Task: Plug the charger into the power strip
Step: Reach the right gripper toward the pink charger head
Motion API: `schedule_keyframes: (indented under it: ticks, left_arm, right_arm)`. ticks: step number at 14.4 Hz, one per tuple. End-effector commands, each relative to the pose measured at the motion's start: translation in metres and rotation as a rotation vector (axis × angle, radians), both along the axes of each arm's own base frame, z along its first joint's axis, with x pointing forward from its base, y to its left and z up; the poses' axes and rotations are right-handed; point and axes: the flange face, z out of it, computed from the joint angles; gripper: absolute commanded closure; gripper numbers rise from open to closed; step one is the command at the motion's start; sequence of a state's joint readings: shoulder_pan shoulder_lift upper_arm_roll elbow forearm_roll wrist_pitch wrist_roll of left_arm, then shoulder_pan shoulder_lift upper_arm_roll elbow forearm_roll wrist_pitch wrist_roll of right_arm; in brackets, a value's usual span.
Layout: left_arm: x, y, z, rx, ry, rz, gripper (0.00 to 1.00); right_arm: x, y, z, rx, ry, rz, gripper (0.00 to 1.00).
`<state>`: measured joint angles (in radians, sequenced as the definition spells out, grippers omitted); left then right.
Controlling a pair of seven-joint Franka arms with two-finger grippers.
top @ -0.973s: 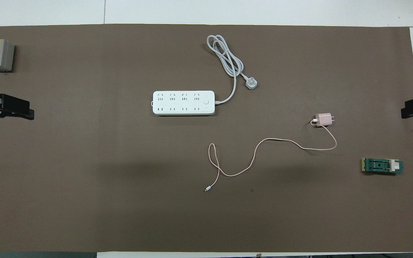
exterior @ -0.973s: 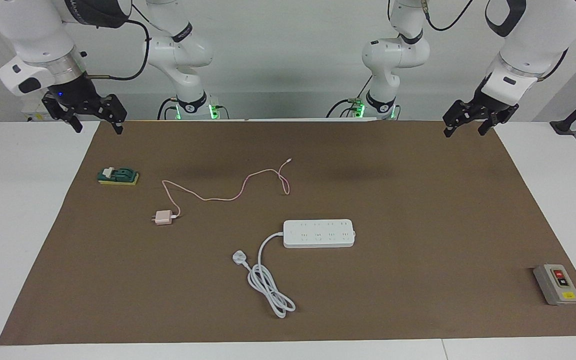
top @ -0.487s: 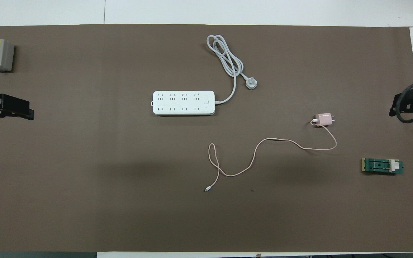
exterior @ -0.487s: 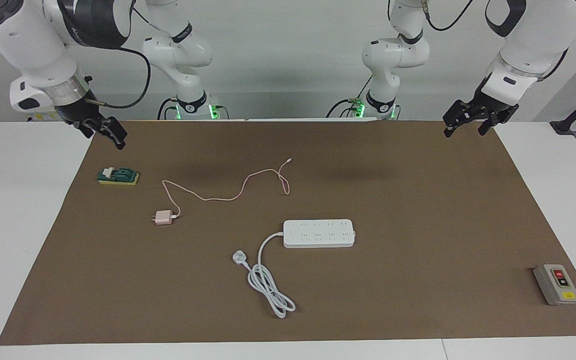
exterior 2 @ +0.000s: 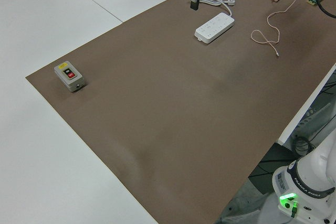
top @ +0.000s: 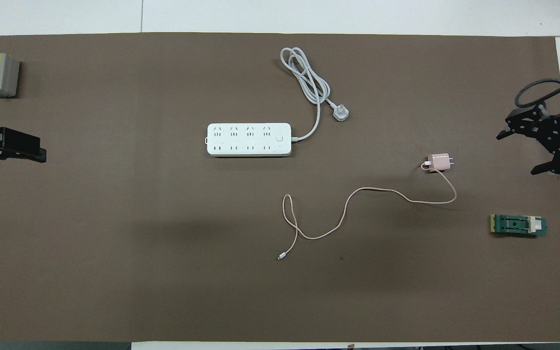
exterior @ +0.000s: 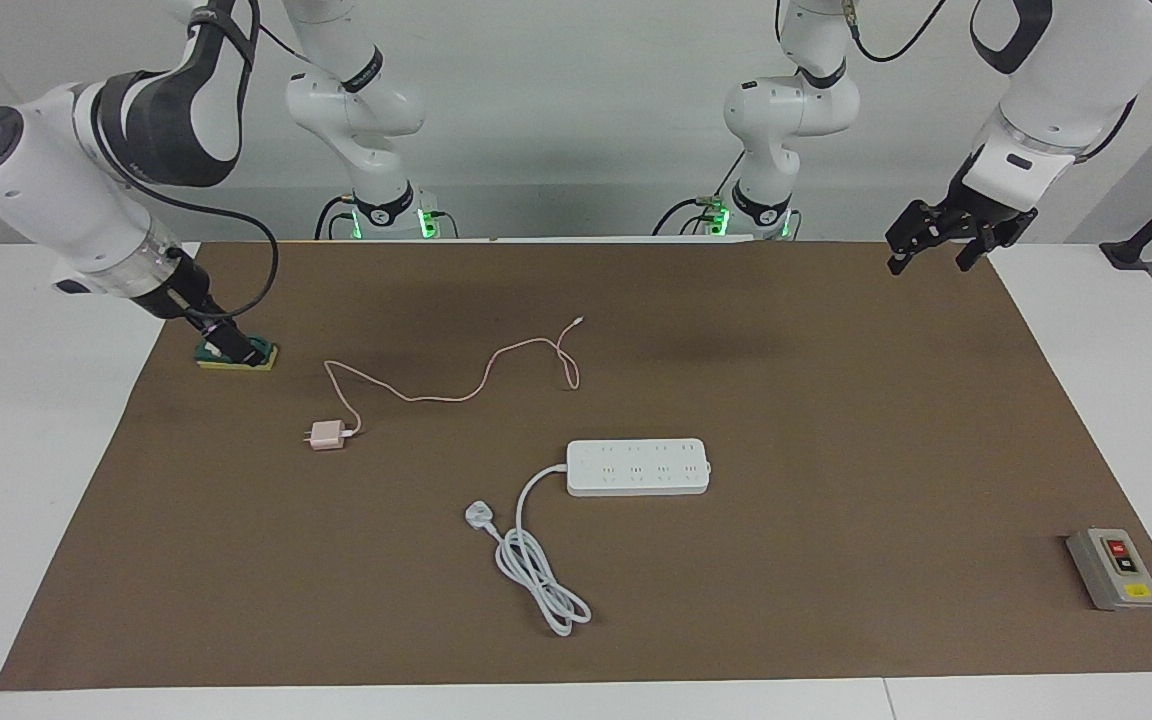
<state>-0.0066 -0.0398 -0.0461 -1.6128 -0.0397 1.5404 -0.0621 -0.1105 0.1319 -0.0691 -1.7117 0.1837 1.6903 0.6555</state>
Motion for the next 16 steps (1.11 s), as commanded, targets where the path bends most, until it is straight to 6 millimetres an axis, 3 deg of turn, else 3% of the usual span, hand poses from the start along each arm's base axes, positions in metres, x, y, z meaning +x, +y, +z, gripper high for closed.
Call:
schedule_keyframes:
  ticks: [1,5,11,14,16]
  left_arm:
    - [0.0,0.002,0.0,-0.013,-0.003,0.003,0.0]
    - [0.0,0.002,0.0,-0.014,-0.003,0.003,0.0]
    - [0.0,0.002,0.0,-0.014,-0.003,0.003,0.0]
    - [0.0,0.002,0.0,-0.014,-0.003,0.003,0.0]
    - [0.0,0.002,0.0,-0.014,-0.003,0.003,0.0]
  right_arm:
    - [0.012,-0.013,-0.026,0.069,0.0,-0.122,0.0]
    - [0.027,-0.018,-0.07,0.128,0.033,-0.225,0.0]
    - [0.028,-0.053,-0.146,0.278,0.139,-0.379,0.0]
    - [0.026,-0.05,-0.155,0.324,0.169,-0.512,0.0]
    - [0.021,-0.047,-0.172,0.345,0.18,-0.56,0.0]
